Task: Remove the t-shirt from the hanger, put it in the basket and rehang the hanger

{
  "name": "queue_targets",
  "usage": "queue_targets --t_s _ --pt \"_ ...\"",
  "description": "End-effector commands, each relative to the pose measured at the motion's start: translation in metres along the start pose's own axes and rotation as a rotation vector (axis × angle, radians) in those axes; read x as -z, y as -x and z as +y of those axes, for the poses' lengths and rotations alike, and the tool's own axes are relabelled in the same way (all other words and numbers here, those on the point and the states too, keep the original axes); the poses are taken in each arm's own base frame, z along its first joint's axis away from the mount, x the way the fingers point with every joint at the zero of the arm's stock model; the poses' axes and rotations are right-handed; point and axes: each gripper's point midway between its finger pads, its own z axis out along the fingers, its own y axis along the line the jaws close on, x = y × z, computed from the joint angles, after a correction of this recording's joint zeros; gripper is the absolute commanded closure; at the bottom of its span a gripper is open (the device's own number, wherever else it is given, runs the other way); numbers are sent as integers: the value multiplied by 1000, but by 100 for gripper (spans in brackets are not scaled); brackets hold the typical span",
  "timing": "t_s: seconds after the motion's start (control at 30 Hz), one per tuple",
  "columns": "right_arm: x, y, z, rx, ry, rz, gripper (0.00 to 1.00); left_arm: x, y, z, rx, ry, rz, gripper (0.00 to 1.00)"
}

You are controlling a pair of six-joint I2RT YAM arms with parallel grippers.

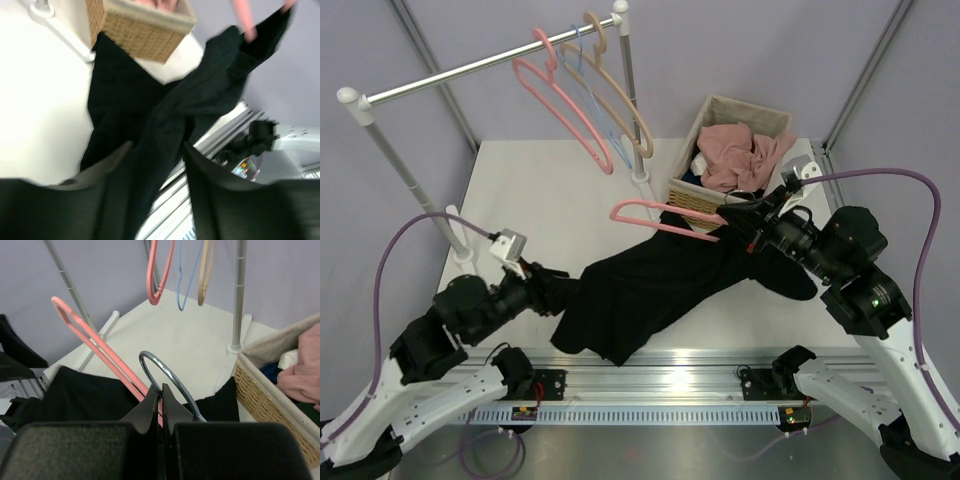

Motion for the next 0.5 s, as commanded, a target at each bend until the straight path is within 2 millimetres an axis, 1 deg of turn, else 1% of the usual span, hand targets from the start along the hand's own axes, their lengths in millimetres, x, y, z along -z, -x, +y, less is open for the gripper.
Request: queue_targets --t_s 0.0,0.03,0.07,0.1,0.13,0.17,0.23,0.27,0.3,0.33,0.37,0.4,0.43,0.47 --pt "1 55 19 90 89 -160 100 -27 -15 -3 -15 -5 74 45" --pt "-1 59 25 102 127 -175 100 -37 -22 -2 -26 7 114 41" --pt "-4 58 28 108 148 -173 100 -40 -23 -6 -31 -4 132 31" --pt "-6 58 31 115 170 -176 100 -42 -25 -7 -47 -12 148 24" --pt "-6 56 39 123 222 -165 100 -46 -27 -9 -60 -16 171 18" --pt "-9 54 41 131 239 -153 100 -45 -24 -15 -67 -45 173 2" --pt "-10 41 45 137 277 -103 100 -39 -18 -23 -88 -82 166 1" --pt "-11 32 45 154 295 -82 100 -32 -6 -31 -95 -111 141 1" --pt "-8 21 52 149 342 -47 100 -27 -2 -33 -116 -125 136 1" --pt "-7 14 55 172 371 -30 100 -20 4 -38 -126 -147 123 1" --pt "-7 3 55 177 392 -4 100 -12 11 -42 -135 -165 99 1" --pt "-5 -6 60 169 431 21 100 -2 23 -47 -154 -183 69 1" --pt "-5 -15 60 160 442 45 100 5 28 -50 -164 -203 55 1" --pt "-6 -19 60 157 450 60 100 15 34 -54 -173 -227 30 1"
